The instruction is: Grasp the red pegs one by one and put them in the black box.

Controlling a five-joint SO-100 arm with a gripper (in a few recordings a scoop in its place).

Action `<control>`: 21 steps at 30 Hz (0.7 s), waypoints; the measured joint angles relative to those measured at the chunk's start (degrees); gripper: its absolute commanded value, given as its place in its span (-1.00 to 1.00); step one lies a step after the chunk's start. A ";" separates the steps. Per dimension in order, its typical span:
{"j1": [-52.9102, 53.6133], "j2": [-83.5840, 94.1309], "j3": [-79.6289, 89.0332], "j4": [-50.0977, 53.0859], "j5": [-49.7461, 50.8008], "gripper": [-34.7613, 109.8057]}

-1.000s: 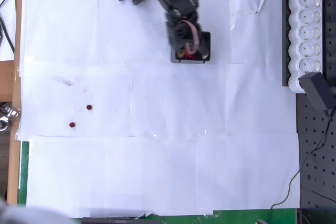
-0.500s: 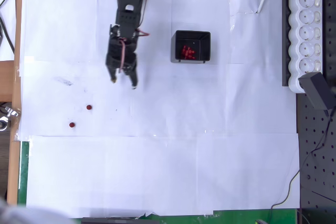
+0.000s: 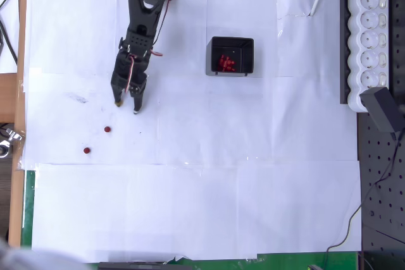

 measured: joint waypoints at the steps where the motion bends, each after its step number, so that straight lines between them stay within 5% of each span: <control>1: 0.18 0.97 1.05 -0.09 0.00 -0.28; 21: 3.08 11.87 12.39 -4.92 3.96 -0.28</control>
